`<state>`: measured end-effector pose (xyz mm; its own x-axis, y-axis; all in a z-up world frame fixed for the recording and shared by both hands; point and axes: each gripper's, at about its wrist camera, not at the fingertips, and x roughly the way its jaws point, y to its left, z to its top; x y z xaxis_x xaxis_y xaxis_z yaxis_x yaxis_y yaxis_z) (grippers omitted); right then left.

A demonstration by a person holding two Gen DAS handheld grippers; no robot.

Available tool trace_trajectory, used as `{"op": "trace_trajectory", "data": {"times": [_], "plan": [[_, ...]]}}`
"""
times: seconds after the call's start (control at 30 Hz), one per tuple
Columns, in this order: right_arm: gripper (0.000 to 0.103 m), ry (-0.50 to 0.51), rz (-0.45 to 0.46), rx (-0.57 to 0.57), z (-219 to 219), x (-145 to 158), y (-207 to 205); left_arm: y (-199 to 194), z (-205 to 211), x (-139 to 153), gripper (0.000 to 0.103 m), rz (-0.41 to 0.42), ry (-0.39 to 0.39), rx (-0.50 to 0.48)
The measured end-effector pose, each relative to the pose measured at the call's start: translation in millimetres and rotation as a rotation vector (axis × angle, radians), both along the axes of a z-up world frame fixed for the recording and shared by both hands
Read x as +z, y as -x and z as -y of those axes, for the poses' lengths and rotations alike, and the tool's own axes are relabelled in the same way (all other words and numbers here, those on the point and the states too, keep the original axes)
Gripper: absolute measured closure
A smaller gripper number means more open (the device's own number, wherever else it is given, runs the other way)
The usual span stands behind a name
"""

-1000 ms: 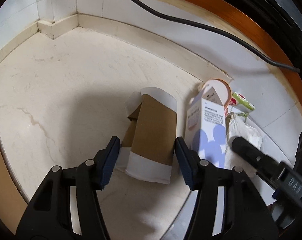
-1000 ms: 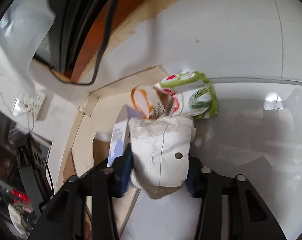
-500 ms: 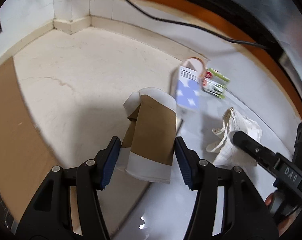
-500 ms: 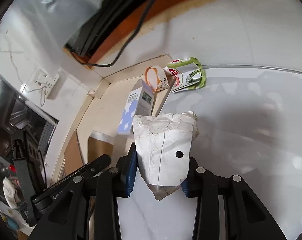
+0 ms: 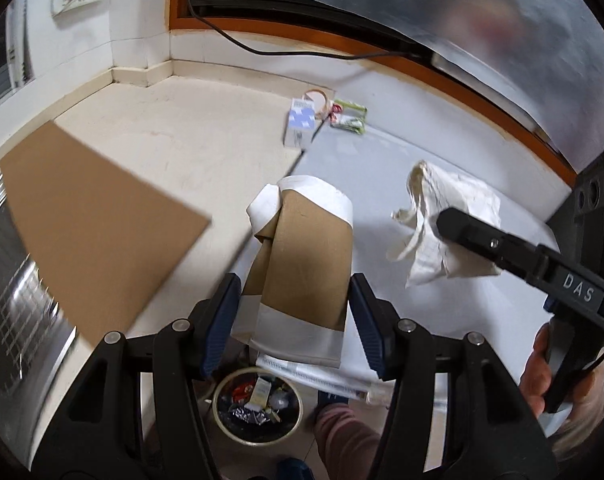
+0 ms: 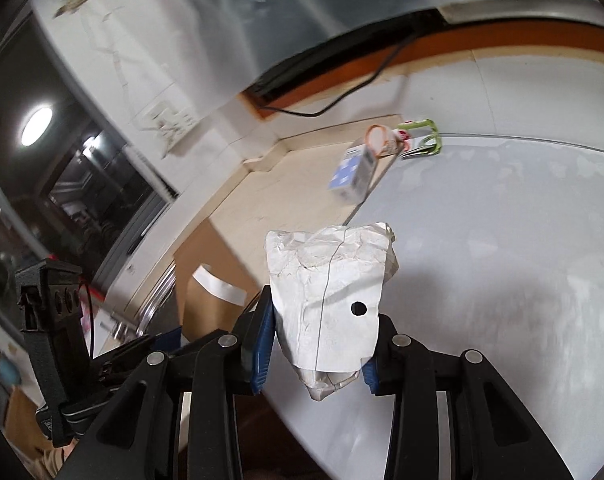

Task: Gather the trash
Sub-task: 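Carry the paper cup and tissue down over the floor bin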

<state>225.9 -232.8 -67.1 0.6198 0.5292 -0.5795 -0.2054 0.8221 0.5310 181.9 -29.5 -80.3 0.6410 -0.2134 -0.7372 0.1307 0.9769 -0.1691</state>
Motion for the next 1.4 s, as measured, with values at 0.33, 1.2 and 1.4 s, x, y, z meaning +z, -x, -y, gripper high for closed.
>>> {"op": "trace_trajectory", "data": {"times": [0.33, 1.2, 1.4], "plan": [[0.067, 0.175, 0.127, 0.098, -53, -6, 117, 101, -1, -30, 0.051, 0.048, -0.059, 0.030], [0.067, 0.379, -0.134, 0.212, -105, -199, 179, 137, -5, -224, 0.050, -0.225, -0.059, 0.028], [0.067, 0.437, -0.158, 0.241, -107, -250, 167, 129, -8, -273, 0.050, -0.309, -0.038, 0.025]]}}
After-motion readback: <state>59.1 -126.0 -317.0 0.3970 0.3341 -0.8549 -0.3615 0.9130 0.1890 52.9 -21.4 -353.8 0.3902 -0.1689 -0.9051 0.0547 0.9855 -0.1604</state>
